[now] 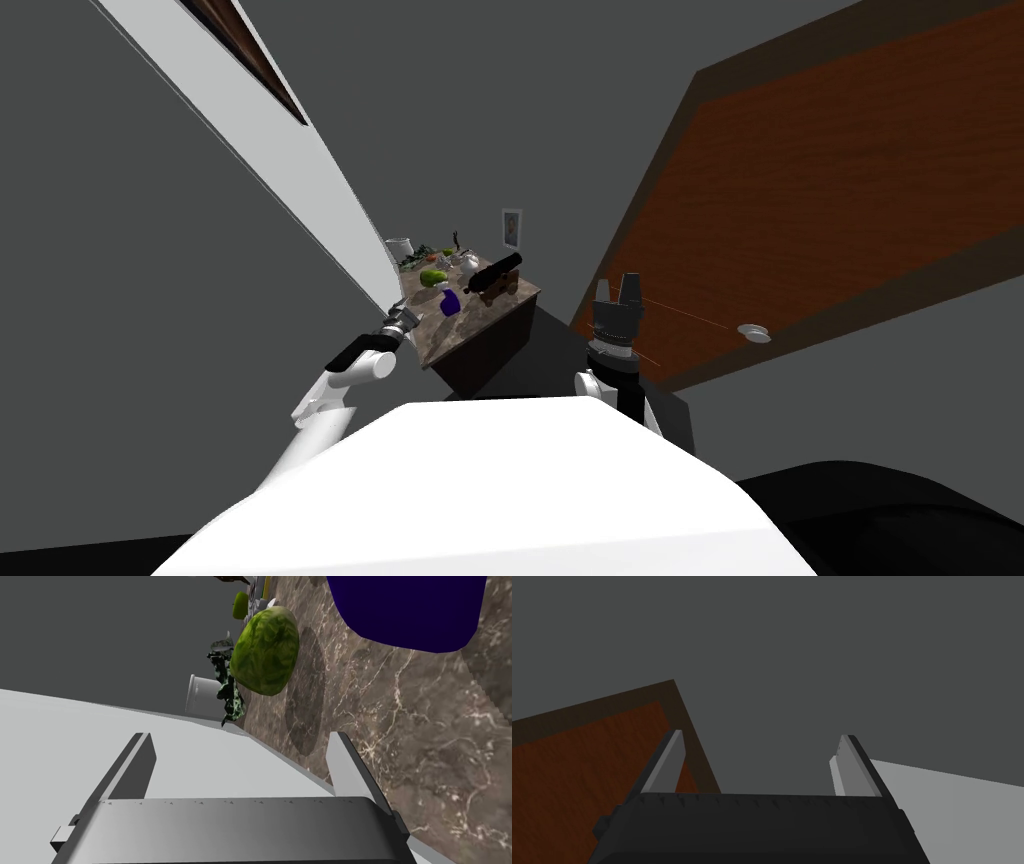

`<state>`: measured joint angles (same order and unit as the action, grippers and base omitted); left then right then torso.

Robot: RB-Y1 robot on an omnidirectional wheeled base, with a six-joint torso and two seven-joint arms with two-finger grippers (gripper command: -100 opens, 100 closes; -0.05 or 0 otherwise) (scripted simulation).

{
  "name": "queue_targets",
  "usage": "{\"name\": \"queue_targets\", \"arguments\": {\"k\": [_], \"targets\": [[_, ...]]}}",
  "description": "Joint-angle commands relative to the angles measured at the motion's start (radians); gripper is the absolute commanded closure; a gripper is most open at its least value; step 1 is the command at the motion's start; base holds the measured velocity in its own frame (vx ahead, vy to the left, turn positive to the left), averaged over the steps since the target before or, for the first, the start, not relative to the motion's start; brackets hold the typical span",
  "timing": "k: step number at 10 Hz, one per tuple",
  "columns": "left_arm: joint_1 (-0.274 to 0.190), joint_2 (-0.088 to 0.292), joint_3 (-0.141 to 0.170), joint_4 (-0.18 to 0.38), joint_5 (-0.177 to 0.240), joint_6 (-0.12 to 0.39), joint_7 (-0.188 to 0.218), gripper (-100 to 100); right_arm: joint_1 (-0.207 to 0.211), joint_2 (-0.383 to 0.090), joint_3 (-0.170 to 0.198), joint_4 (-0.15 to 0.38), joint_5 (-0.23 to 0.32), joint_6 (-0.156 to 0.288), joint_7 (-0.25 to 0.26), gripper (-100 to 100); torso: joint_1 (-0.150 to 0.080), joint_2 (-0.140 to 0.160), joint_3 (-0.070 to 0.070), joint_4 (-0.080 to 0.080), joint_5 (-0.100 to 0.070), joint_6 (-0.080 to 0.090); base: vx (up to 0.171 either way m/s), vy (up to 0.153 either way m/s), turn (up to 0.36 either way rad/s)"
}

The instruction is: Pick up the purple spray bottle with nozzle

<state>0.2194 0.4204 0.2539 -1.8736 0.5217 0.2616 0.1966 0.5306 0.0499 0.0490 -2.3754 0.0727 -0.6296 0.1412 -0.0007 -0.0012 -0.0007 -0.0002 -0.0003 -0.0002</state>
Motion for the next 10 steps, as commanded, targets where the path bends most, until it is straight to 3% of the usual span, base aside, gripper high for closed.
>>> {"name": "queue_targets", "arguments": {"k": [1, 2, 3, 4, 5, 7, 10], "targets": [[-0.008, 0.002, 0.008, 0.012, 0.01, 0.05, 0.006, -100, 0.0, 0.0, 0.0, 0.0, 0.0, 0.0, 0.0, 0, 0.0, 0.0, 0.0, 0.0, 0.0, 0.0, 0.017, -0.017, -0.057], [-0.008, 0.002, 0.008, 0.012, 0.01, 0.056, 0.006, -100, 0.0, 0.0, 0.0, 0.0, 0.0, 0.0, 0.0, 0, 0.0, 0.0, 0.0, 0.0, 0.0, 0.0, 0.008, -0.006, -0.001], [-0.031, 0.029, 0.03, 0.05, 0.045, 0.097, 0.021, -100, 0.0, 0.0, 0.0, 0.0, 0.0, 0.0, 0.0, 0, 0.0, 0.001, 0.0, 0.0, 0.0, 0.0, 0.012, -0.017, -0.112], [-0.031, 0.029, 0.03, 0.05, 0.045, 0.123, 0.021, -100, 0.0, 0.0, 0.0, 0.0, 0.0, 0.0, 0.0, 0, 0.0, 0.0, 0.0, 0.0, 0.0, 0.0, 0.014, -0.011, -0.06], [-0.055, 0.055, 0.051, 0.087, 0.08, 0.153, 0.035, -100, 0.0, 0.0, 0.0, 0.0, 0.0, 0.0, 0.0, 0, 0.0, 0.0, 0.0, 0.0, 0.0, 0.0, 0.021, -0.017, -0.126], [-0.055, 0.055, 0.051, 0.087, 0.08, 0.19, 0.035, -100, 0.0, 0.0, 0.0, 0.0, 0.0, 0.0, 0.0, 0, 0.0, 0.0, 0.0, 0.0, 0.0, 0.0, 0.011, -0.01, -0.013], [-0.102, 0.107, 0.092, 0.162, 0.151, 0.28, 0.064, -100, 0.0, 0.0, 0.0, 0.0, 0.0, 0.0, 0.0, 0, 0.0, 0.0, 0.0, 0.0, 0.0, 0.0, 0.014, -0.017, -0.098]]}}
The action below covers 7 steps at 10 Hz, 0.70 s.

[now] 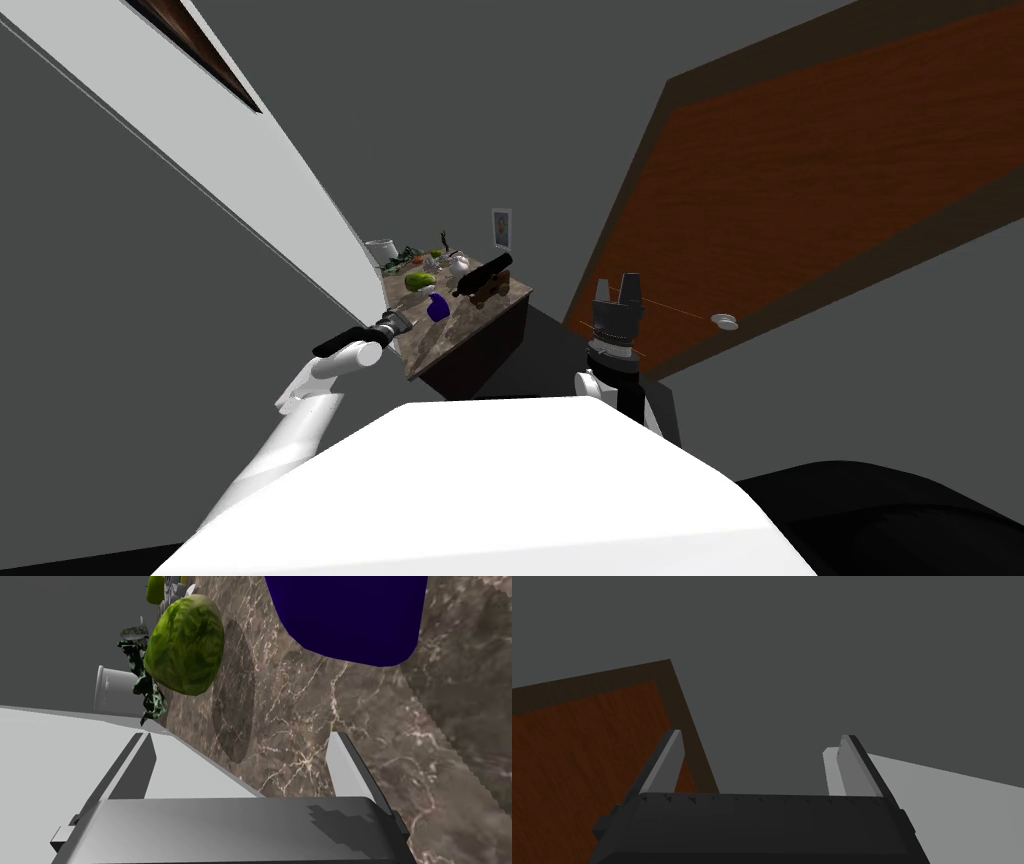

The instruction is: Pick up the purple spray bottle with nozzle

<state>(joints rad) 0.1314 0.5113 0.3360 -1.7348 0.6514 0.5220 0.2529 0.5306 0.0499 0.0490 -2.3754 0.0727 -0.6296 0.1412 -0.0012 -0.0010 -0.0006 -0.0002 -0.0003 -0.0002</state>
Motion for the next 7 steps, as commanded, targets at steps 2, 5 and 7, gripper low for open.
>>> {"name": "queue_targets", "arguments": {"k": [2, 5, 7], "targets": [[-0.014, 0.016, 0.01, 0.023, 0.021, 0.065, 0.008, -100, 0.0, 0.0, 0.0, 0.0, 0.0, 0.0, 0.0, 0, 0.0, 0.0, 0.0, 0.0, 0.0, 0.0, 0.011, -0.009, -0.021], [-0.062, 0.065, 0.05, 0.096, 0.092, 0.164, 0.036, -100, 0.0, 0.0, 0.0, 0.0, 0.0, 0.0, 0.0, 0, 0.001, 0.0, 0.0, 0.0, 0.0, 0.0, 0.015, -0.012, -0.091], [-0.062, 0.065, 0.05, 0.098, 0.092, 0.202, 0.036, -100, 0.0, 0.0, 0.0, 0.0, 0.0, 0.0, 0.0, 0, 0.001, 0.0, 0.0, 0.0, 0.0, 0.0, 0.011, -0.006, -0.03]]}}
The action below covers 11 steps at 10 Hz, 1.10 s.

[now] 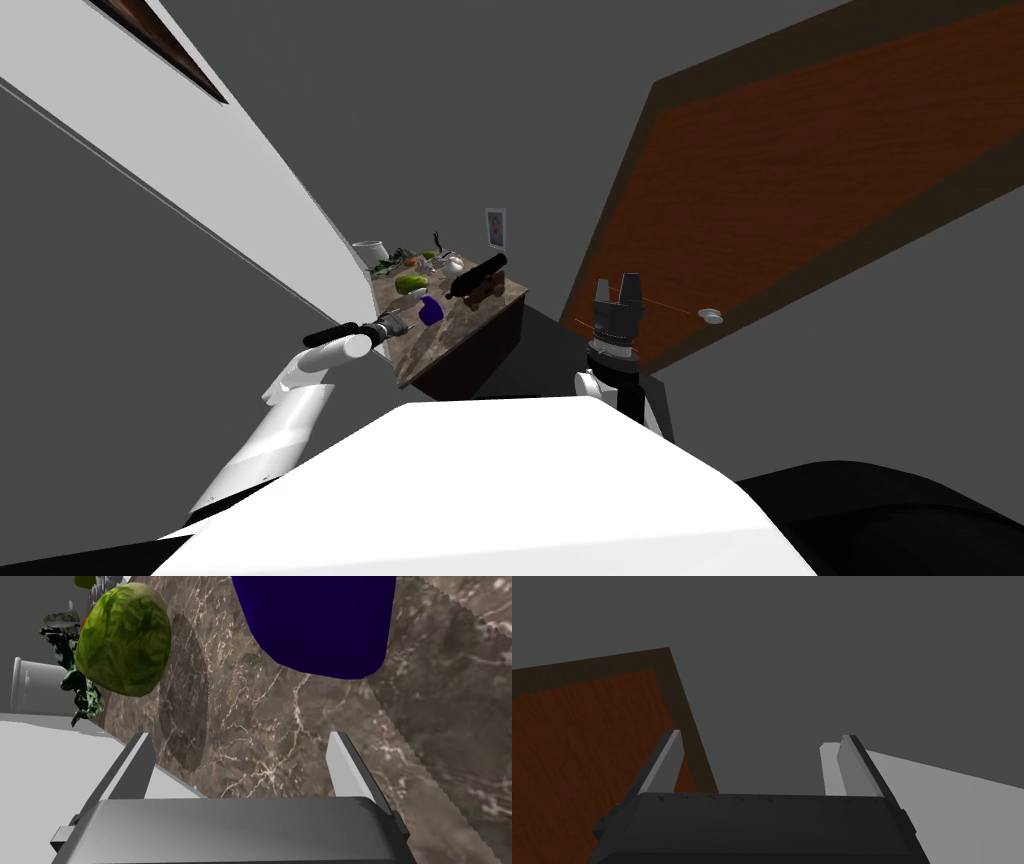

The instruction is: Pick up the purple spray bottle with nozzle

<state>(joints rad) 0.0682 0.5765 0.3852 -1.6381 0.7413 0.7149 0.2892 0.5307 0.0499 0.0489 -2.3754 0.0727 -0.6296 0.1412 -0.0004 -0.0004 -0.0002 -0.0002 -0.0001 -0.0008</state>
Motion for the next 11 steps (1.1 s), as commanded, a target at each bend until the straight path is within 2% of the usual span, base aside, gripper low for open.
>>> {"name": "queue_targets", "arguments": {"k": [1, 2, 3, 5, 6, 7, 8, 10, 11], "targets": [[-0.022, 0.024, 0.02, 0.039, 0.038, 0.05, 0.013, -100, 0.0, 0.0, 0.0, 0.0, 0.0, 0.0, 0.0, 0, 0.0, 0.0, 0.0, 0.0, 0.0, 0.0, 0.011, -0.015, -0.098], [-0.022, 0.024, 0.02, 0.039, 0.038, 0.076, 0.013, -100, 0.0, 0.0, 0.0, 0.0, 0.0, 0.0, 0.0, 0, 0.0, 0.0, 0.0, 0.0, 0.0, 0.001, 0.013, -0.008, -0.067], [-0.045, 0.046, 0.038, 0.076, 0.073, 0.106, 0.026, -100, 0.0, 0.0, 0.0, 0.0, 0.0, 0.0, 0.0, 0, 0.0, 0.0, 0.0, 0.0, 0.0, 0.0, 0.018, -0.013, -0.133], [-0.045, 0.046, 0.038, 0.076, 0.073, 0.144, 0.026, -100, 0.0, 0.0, 0.0, 0.0, 0.0, 0.0, 0.0, 0, 0.0, 0.0, 0.0, 0.0, 0.0, 0.0, 0.011, -0.004, -0.01], [-0.068, 0.069, 0.056, 0.112, 0.108, 0.183, 0.039, -100, 0.0, 0.0, 0.0, 0.0, 0.0, 0.0, 0.0, 0, 0.0, 0.0, 0.0, 0.0, 0.0, 0.0, 0.01, -0.007, -0.097], [-0.068, 0.069, 0.056, 0.112, 0.108, 0.209, 0.039, -100, 0.0, 0.0, 0.0, 0.0, 0.0, 0.0, 0.0, 0, 0.0, 0.0, 0.0, 0.0, 0.0, 0.0, 0.012, -0.005, -0.067], [-0.09, 0.09, 0.073, 0.148, 0.142, 0.237, 0.051, -100, 0.0, 0.0, 0.0, 0.0, 0.0, 0.0, 0.0, 0, 0.0, 0.0, 0.0, 0.0, 0.0, 0.0, 0.015, -0.007, -0.083], [-0.09, 0.09, 0.073, 0.148, 0.142, 0.277, 0.051, -100, 0.0, 0.0, 0.0, 0.0, 0.0, 0.0, 0.0, 0, 0.0, 0.0, 0.0, 0.0, 0.0, 0.0, 0.012, -0.003, -0.033], [-0.112, 0.11, 0.09, 0.183, 0.176, 0.313, 0.063, -100, 0.0, 0.0, 0.0, 0.0, 0.0, 0.0, 0.0, 0, 0.0, 0.0, 0.0, 0.0, 0.0, 0.0, 0.015, -0.007, -0.109]]}}
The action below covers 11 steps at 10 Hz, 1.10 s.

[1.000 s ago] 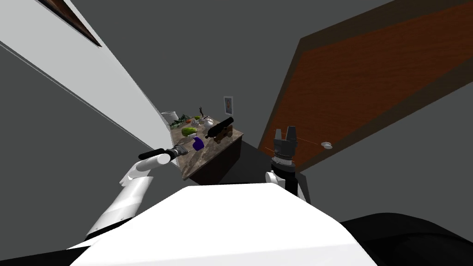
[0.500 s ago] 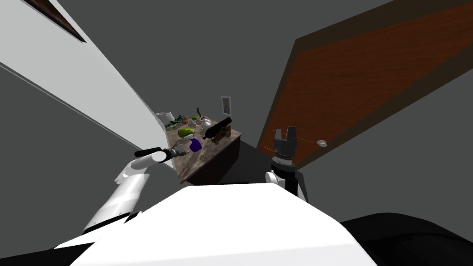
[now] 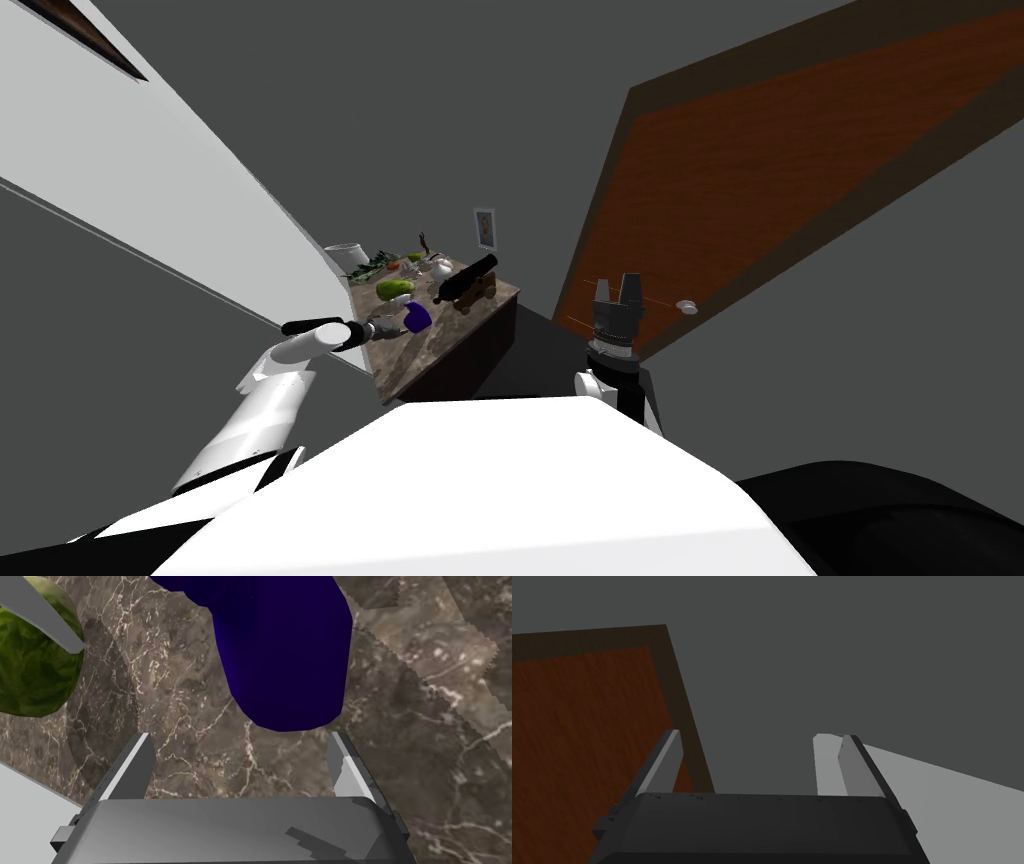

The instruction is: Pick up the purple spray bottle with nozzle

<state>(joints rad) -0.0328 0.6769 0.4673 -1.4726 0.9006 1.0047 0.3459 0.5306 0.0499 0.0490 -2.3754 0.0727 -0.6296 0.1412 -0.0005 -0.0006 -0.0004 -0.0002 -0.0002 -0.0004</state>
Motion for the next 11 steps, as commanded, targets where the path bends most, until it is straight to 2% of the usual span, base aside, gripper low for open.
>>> {"name": "queue_targets", "arguments": {"k": [1, 2, 3, 4, 5, 6, 7, 8, 9, 10, 11], "targets": [[-0.011, 0.01, 0.008, 0.018, 0.016, 0.05, 0.006, -100, 0.0, 0.0, 0.0, 0.0, 0.0, 0.0, 0.0, 0, 0.0, 0.0, 0.0, 0.0, 0.0, 0.0, 0.014, -0.002, -0.061], [-0.032, 0.03, 0.024, 0.052, 0.049, 0.078, 0.017, -100, 0.0, 0.0, 0.0, 0.0, 0.0, 0.0, 0.0, 0, 0.0, 0.0, 0.0, 0.0, 0.0, -0.001, 0.021, -0.002, -0.083], [-0.032, 0.03, 0.024, 0.052, 0.049, 0.106, 0.017, -100, 0.0, 0.0, 0.0, 0.0, 0.0, 0.0, 0.0, 0, 0.0, 0.0, 0.0, 0.0, 0.0, 0.0, 0.021, 0.003, -0.054], [-0.032, 0.03, 0.024, 0.052, 0.049, 0.113, 0.017, -100, 0.0, 0.0, 0.0, 0.0, 0.0, 0.0, 0.0, 0, 0.0, 0.0, 0.0, 0.0, 0.0, -0.001, 0.009, 0.003, 0.007], [-0.053, 0.049, 0.038, 0.086, 0.08, 0.155, 0.028, -100, 0.0, 0.0, 0.0, 0.0, 0.0, 0.0, 0.0, 0, 0.001, 0.0, 0.0, 0.0, 0.0, -0.001, 0.016, 0.0, -0.1], [-0.053, 0.049, 0.038, 0.086, 0.08, 0.173, 0.028, -100, 0.0, 0.0, 0.0, 0.0, 0.0, 0.0, 0.0, 0, 0.0, 0.0, 0.0, 0.0, 0.0, 0.0, 0.017, 0.005, -0.059], [-0.073, 0.067, 0.052, 0.118, 0.109, 0.206, 0.037, -100, 0.0, 0.0, 0.0, 0.0, 0.0, 0.0, 0.0, 0, 0.001, 0.0, 0.0, 0.0, 0.0, -0.001, 0.026, 0.004, -0.071], [-0.073, 0.067, 0.052, 0.118, 0.109, 0.231, 0.037, -100, 0.0, 0.0, 0.0, 0.0, 0.0, 0.0, 0.0, 0, 0.001, -0.001, 0.0, 0.0, 0.0, 0.0, 0.024, 0.005, -0.044], [-0.092, 0.084, 0.065, 0.149, 0.137, 0.26, 0.046, -100, 0.0, 0.0, 0.0, 0.0, 0.0, 0.0, 0.0, 0, 0.001, -0.001, 0.0, 0.0, 0.0, -0.001, 0.022, 0.005, -0.082], [-0.092, 0.084, 0.065, 0.149, 0.137, 0.285, 0.046, -100, 0.0, 0.0, 0.0, 0.0, 0.0, 0.0, 0.0, 0, 0.001, -0.001, 0.0, 0.0, 0.0, 0.0, 0.018, 0.007, -0.053], [-0.109, 0.1, 0.077, 0.179, 0.163, 0.317, 0.054, -100, 0.0, 0.0, 0.0, 0.0, 0.0, 0.0, 0.0, 0, 0.001, 0.0, 0.0, 0.0, 0.0, -0.001, 0.02, 0.01, -0.078]]}}
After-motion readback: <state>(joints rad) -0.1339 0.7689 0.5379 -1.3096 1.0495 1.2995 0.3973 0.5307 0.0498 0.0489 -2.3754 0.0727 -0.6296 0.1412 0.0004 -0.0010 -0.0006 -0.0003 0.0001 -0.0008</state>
